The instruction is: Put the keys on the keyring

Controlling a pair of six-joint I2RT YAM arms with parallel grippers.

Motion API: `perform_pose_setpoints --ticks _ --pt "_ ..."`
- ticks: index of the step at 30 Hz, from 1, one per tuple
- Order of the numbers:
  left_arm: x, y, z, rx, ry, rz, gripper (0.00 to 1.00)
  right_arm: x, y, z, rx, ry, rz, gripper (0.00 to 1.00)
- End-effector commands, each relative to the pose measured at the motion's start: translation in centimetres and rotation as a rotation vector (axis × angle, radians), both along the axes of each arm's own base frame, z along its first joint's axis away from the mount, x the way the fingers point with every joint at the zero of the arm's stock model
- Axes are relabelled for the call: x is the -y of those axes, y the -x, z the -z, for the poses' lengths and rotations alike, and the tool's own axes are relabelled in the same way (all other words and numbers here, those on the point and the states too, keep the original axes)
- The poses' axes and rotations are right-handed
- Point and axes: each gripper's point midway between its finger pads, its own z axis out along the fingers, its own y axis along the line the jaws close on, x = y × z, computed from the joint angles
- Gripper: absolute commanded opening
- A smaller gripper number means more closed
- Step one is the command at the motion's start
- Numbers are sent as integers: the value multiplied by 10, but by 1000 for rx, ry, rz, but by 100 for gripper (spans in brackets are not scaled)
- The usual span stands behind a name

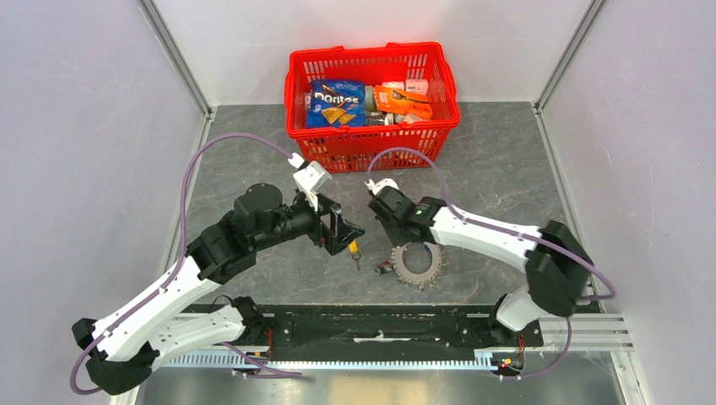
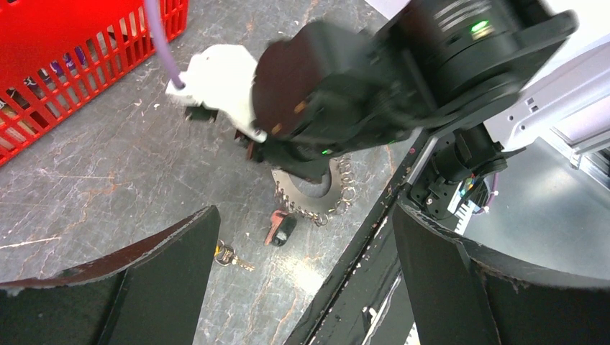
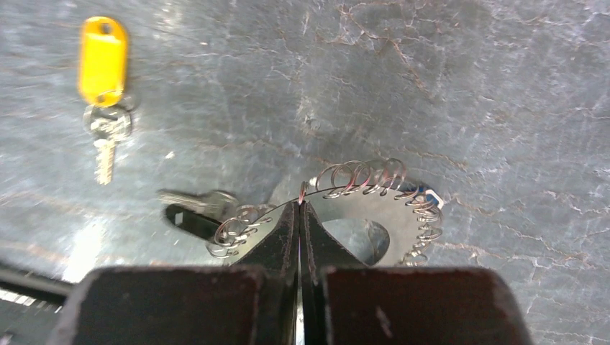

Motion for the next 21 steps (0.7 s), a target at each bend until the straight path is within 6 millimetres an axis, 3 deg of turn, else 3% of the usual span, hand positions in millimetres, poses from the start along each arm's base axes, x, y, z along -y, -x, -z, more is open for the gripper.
perform_pose_setpoints --ticks 1,10,21 --pt "6 10 -21 25 92 50 96 -4 18 -44 16 -140 -54 0" --pt "15 29 -35 36 164 164 96 3 48 -115 70 -332 -163 0" --pt "31 51 -51 3 296 308 97 -2 94 -207 88 -547 -398 0"
